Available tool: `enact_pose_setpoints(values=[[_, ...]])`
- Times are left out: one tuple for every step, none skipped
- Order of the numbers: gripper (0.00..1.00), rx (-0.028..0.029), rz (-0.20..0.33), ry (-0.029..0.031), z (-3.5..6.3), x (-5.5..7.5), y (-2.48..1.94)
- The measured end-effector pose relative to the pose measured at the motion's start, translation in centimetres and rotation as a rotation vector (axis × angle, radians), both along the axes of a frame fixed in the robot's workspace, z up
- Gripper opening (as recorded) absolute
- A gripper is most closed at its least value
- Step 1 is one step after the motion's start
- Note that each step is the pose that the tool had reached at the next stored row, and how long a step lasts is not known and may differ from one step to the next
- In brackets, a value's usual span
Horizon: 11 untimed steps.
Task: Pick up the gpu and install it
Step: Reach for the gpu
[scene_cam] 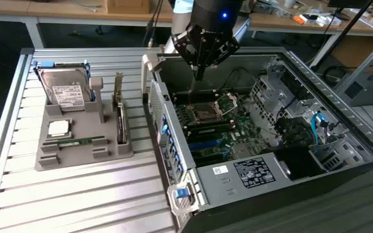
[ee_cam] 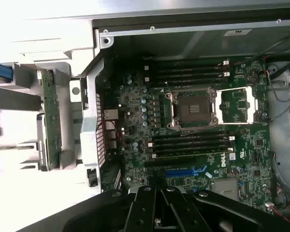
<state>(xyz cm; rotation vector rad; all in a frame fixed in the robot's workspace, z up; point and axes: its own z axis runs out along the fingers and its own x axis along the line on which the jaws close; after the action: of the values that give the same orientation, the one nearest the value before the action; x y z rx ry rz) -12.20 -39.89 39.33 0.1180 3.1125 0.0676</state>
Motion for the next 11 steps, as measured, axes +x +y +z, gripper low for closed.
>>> enact_pose_setpoints(values=[[0.11,0.0000,0.000,0.0000,0.00,0.00,0.00],[0.11,0.0001,0.000,0.0000,0.00,-0.26,0.00],[0.11,0.0000,0.000,0.0000,0.00,-0.33,0.00],[0.11,0.0000,0.000,0.0000,0.00,-0.39,0.00],[0.11,0.0000,0.000,0.0000,0.00,-0.42,0.00],[0.11,0.0000,0.000,0.0000,0.00,-0.47,0.00],[0.11,0.0000,0.000,0.0000,0.00,-0.51,0.00],[0.11,0.0000,0.000,0.0000,0.00,-0.58,0.00],[0.11,0.0001,0.000,0.0000,0.00,-0.63,0.00],[0.11,0.0001,0.000,0.0000,0.00,-0.68,0.00],[0.11,0.0000,0.000,0.0000,0.00,-0.74,0.00]])
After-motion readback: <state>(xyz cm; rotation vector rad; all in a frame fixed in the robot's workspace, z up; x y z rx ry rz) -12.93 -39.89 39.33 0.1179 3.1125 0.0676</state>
